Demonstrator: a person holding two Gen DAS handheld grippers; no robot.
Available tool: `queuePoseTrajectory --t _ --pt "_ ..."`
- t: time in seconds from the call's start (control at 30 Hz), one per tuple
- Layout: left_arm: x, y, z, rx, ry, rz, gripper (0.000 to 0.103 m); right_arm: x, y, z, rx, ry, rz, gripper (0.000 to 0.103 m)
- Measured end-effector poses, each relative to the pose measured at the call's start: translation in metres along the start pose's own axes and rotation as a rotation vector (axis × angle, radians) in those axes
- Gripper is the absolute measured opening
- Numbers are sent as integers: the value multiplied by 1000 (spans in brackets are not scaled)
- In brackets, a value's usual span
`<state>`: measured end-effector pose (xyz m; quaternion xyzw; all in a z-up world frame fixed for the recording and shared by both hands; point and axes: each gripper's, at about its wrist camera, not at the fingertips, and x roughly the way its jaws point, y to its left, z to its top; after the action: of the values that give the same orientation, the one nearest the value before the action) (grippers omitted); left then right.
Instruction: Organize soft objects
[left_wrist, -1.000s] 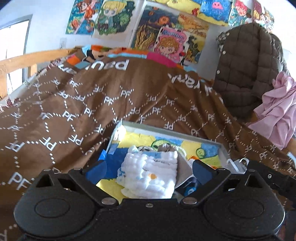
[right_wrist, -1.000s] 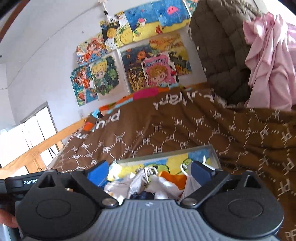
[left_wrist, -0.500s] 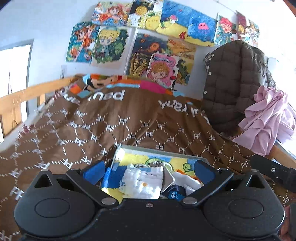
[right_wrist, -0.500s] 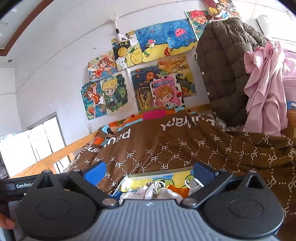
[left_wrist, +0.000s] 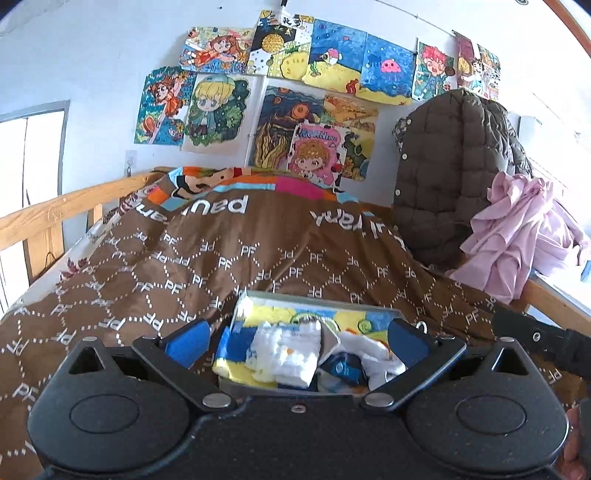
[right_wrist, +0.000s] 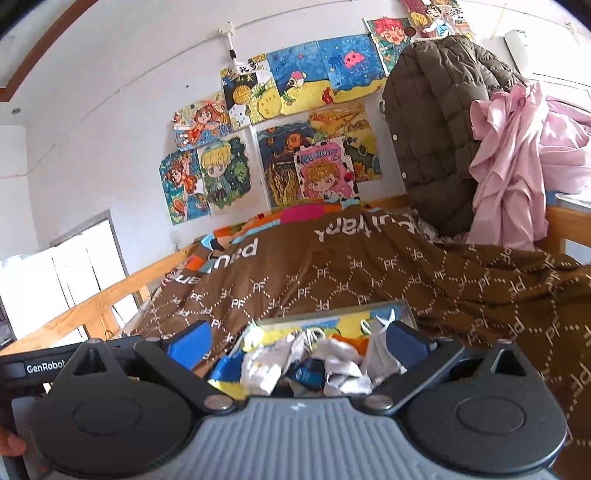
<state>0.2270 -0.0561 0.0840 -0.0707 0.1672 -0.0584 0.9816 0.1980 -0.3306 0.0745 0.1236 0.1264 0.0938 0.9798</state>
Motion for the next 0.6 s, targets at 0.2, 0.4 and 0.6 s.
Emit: queuePoseTrajectory --t 0.2,0.4,0.6 --pt "-10 2 -18 -12 26 -6 102 -19 1 -17 9 17 -21 103" --pt "-20 3 -36 13 29 -41 102 -31 4 -37 -4 45 -67 103" --pt "-26 7 -53 27 46 -53 102 -38 10 -50 -28 57 -101 103"
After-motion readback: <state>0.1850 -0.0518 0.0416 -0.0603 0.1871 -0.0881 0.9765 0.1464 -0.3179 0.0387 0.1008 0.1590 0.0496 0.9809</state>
